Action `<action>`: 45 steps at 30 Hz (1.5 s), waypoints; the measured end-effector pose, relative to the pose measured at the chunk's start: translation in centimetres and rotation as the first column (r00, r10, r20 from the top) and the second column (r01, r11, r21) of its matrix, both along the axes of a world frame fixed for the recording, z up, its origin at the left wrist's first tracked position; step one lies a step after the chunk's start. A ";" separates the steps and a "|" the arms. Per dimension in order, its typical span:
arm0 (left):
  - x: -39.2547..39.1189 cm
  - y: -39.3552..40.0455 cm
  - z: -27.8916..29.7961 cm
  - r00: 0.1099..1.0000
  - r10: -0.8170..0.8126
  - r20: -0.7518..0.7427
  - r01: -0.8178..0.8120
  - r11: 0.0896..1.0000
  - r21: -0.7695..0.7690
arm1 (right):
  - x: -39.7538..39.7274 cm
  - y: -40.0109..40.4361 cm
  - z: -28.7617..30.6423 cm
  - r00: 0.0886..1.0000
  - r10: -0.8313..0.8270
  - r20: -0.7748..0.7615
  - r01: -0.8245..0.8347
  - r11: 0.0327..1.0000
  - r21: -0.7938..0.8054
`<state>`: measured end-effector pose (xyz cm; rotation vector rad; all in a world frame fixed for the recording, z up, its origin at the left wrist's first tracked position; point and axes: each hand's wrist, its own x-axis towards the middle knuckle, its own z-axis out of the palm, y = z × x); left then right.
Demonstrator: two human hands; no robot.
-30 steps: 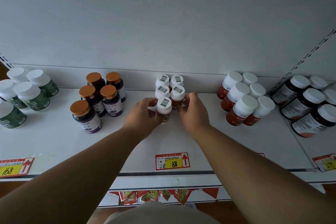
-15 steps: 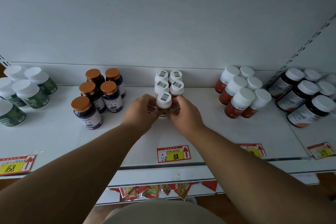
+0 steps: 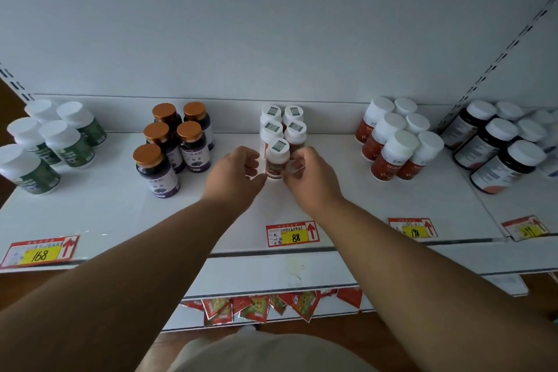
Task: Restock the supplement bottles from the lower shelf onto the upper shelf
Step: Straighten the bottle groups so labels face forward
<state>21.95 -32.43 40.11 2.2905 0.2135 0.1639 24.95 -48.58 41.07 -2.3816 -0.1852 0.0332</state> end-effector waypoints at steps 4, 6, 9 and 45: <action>-2.3 -0.7 0.8 0.997 0.075 -0.003 -0.075 0.996 -0.040 | -1.2 -0.4 0.4 1.000 0.006 0.020 -0.006 1.000 -0.001; -3.8 -1.3 0.9 0.994 0.110 -0.003 -0.110 0.993 -0.044 | -2.0 -0.8 0.2 0.999 0.044 0.017 -0.044 0.999 0.010; -5.5 -2.3 0.7 0.987 0.158 -0.017 -0.158 0.985 -0.062 | -2.8 -1.4 -0.3 0.995 0.093 -0.026 -0.092 0.995 0.030; -5.6 -3.3 2.4 0.982 0.106 -0.157 -0.132 0.977 -0.165 | -3.4 -1.9 1.8 0.980 0.155 -0.124 -0.154 0.988 0.018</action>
